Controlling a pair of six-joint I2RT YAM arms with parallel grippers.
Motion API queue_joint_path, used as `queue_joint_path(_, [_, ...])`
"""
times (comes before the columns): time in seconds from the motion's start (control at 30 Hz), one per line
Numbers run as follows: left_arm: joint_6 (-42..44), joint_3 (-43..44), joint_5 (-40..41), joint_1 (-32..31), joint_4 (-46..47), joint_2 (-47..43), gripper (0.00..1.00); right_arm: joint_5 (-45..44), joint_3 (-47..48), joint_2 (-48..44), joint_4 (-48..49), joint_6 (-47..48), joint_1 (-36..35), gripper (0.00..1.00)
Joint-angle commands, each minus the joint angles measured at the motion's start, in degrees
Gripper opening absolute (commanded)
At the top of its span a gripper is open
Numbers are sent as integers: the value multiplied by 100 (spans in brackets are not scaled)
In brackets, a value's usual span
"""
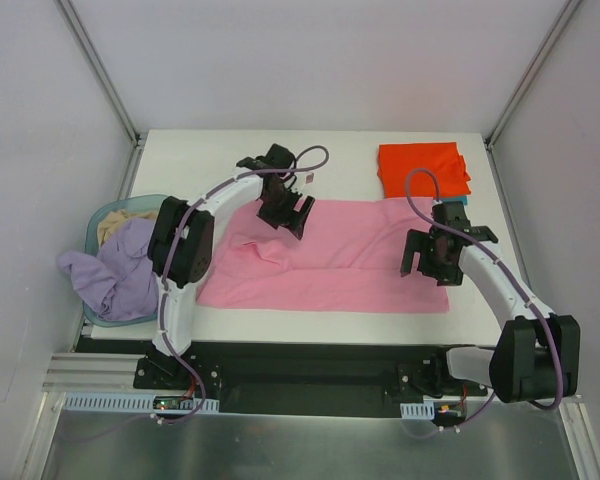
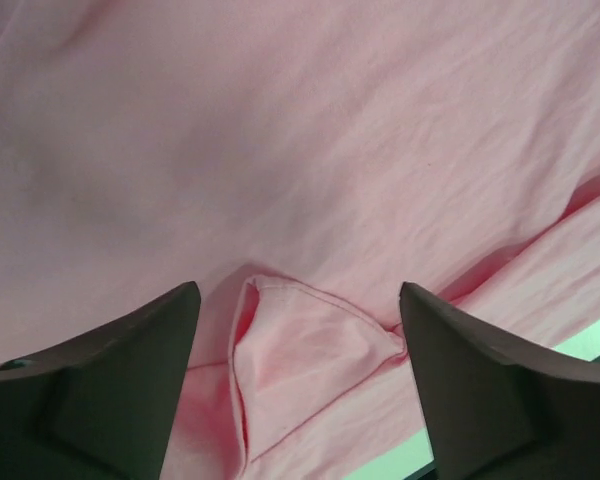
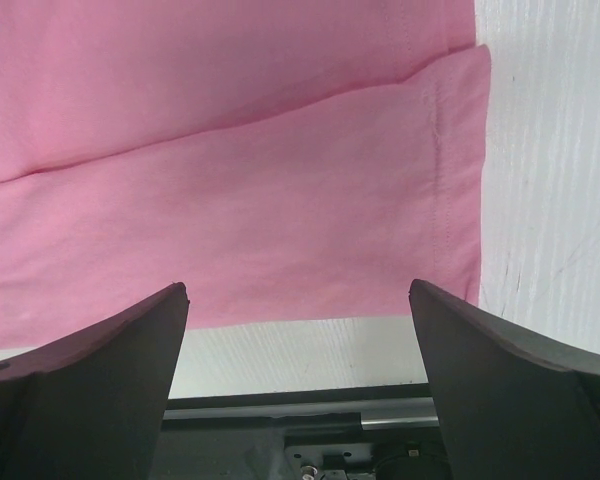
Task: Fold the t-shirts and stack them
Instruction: Fold the tshirt
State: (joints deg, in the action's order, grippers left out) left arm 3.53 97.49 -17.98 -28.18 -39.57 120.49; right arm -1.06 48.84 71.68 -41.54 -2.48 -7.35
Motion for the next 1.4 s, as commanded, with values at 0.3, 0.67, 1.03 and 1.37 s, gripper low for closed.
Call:
queue_joint_path(0.3, [-1881, -2558, 725, -47, 432, -2933, 99, 571, 38, 74, 67, 107, 32, 97])
queue_joint_path(0.67, [-2296, -3485, 1006, 41, 1575, -2707, 99, 827, 178, 329, 120, 108, 24, 97])
queue_joint_path(1.03, [-2005, -882, 277, 1148, 1795, -580, 99, 344, 293, 101, -38, 99, 32, 97])
queue_joint_path(1.37, [-2075, -1539, 602, 1157, 1734, -1597, 99, 703, 249, -136, 128, 142, 6, 97])
